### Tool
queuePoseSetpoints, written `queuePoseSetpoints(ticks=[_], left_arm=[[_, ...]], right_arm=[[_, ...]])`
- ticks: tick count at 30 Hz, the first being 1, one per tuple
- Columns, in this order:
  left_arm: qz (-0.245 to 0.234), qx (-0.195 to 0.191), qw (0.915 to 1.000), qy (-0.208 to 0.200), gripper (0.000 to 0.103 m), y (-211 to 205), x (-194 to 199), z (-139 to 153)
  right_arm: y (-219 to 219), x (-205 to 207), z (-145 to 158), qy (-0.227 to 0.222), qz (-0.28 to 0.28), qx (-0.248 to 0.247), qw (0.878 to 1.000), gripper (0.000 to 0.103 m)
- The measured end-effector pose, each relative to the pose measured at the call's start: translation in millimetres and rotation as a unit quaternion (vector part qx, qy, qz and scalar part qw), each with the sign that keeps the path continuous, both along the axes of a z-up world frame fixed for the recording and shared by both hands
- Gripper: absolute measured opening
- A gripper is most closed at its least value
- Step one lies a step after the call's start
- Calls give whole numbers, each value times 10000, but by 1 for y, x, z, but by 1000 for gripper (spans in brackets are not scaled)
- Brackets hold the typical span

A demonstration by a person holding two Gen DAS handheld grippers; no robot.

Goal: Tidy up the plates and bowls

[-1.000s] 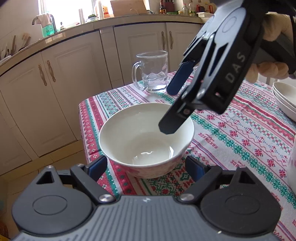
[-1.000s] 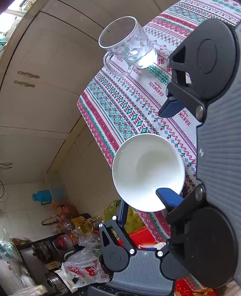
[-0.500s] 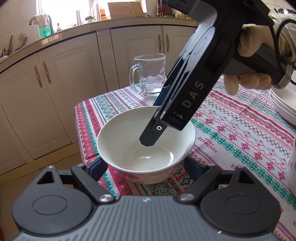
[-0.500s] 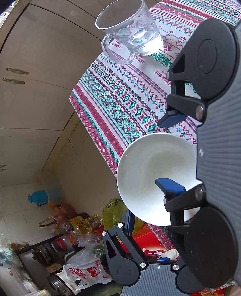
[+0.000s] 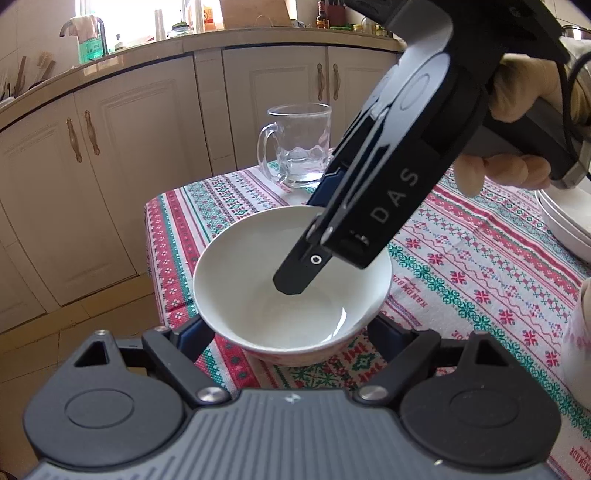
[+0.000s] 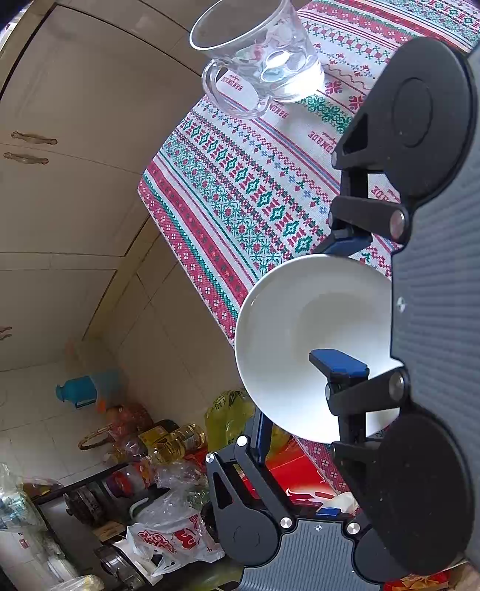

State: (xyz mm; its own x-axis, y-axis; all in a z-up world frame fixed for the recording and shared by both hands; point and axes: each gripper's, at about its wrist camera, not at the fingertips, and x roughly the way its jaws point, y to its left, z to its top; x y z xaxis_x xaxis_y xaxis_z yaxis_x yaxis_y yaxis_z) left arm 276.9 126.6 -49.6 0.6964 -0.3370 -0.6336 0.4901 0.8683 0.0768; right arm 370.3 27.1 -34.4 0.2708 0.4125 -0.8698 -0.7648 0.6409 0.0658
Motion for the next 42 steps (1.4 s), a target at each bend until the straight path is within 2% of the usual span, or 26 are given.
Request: queuePoseSetpoints(ticks=[16,30,42], left_arm=[[-204,64,9998,-63,89,-22,-31,33],[-436,90,9990,-74,89,-59,-80,68],[-641,104,9979,-66,89,-91,-128,83]], right_arm=[[-24,-35,30,-204,-38,17,9998,58],[-65,-100,68,-449,-100,51,9989,59],[-102,-156,83,-574,-229,71,9981,59]])
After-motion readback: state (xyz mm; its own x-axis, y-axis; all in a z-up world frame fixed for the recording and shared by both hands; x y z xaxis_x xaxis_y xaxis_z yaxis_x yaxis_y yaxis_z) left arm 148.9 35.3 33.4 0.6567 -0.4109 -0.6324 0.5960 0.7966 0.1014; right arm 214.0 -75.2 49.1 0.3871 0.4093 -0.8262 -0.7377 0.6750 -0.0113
